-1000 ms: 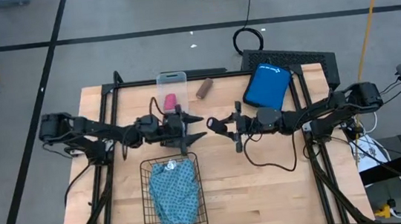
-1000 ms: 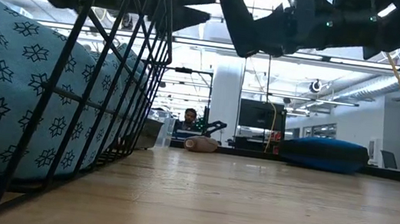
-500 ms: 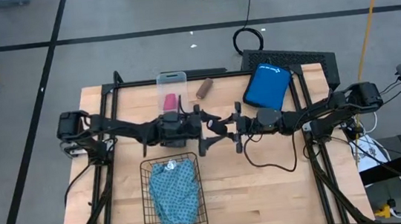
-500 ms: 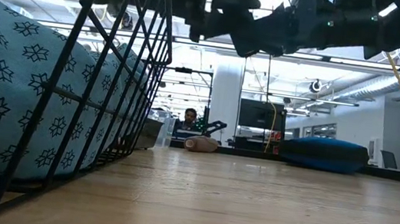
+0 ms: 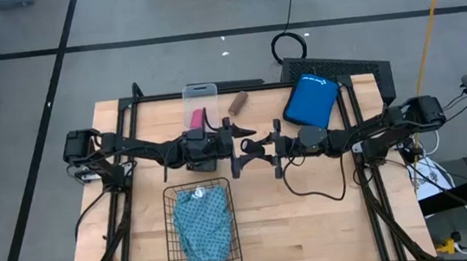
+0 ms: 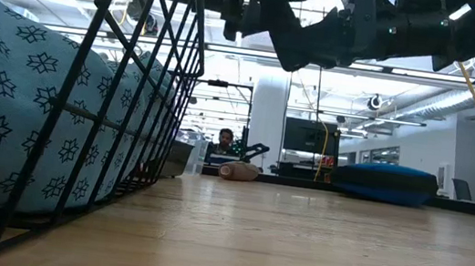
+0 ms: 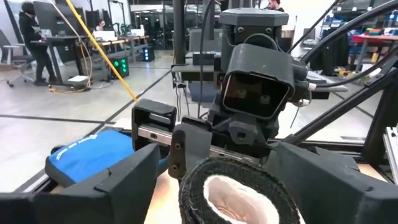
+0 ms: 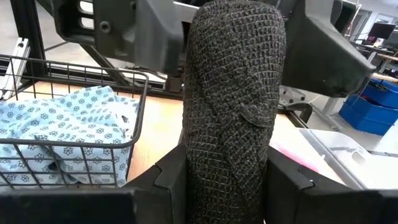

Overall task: Pick & place medical supplies in basket/bin
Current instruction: Put the black bandage into the transparent bin

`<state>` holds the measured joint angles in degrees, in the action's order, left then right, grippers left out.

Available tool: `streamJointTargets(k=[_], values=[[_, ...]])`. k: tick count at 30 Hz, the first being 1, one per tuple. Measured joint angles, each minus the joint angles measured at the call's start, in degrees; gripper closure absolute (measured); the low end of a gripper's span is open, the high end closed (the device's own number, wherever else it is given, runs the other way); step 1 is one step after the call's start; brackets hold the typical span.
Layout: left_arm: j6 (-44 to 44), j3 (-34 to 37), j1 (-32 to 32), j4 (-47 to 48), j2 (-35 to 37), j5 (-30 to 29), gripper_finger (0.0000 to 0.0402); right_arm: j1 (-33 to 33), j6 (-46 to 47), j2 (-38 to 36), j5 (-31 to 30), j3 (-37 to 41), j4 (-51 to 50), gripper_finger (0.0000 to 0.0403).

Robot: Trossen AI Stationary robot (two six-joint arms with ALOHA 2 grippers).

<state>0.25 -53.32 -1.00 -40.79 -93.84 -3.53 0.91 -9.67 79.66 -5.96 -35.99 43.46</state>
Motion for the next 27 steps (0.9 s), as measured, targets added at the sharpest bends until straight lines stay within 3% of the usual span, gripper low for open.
streamJointTargets(k=[11, 23, 27], values=[[-0.55, 0.0, -0.06, 2.07, 0.0, -0.02, 0.0138, 0.0, -0.11, 0.0, 0.0, -0.02, 0.85, 0.0268], [-0.7, 0.08, -0.31, 3.0, 0.43, 0.01, 0.0304, -0.02, 4.39, -0.02, -0.04, -0.07, -1.01, 0.0252], [2.24, 0.11, -0.67, 7.81, 4.03, -1.3, 0.0321, -0.09, 5.9, -0.11, -0.13, -0.26, -1.21, 0.0233]])
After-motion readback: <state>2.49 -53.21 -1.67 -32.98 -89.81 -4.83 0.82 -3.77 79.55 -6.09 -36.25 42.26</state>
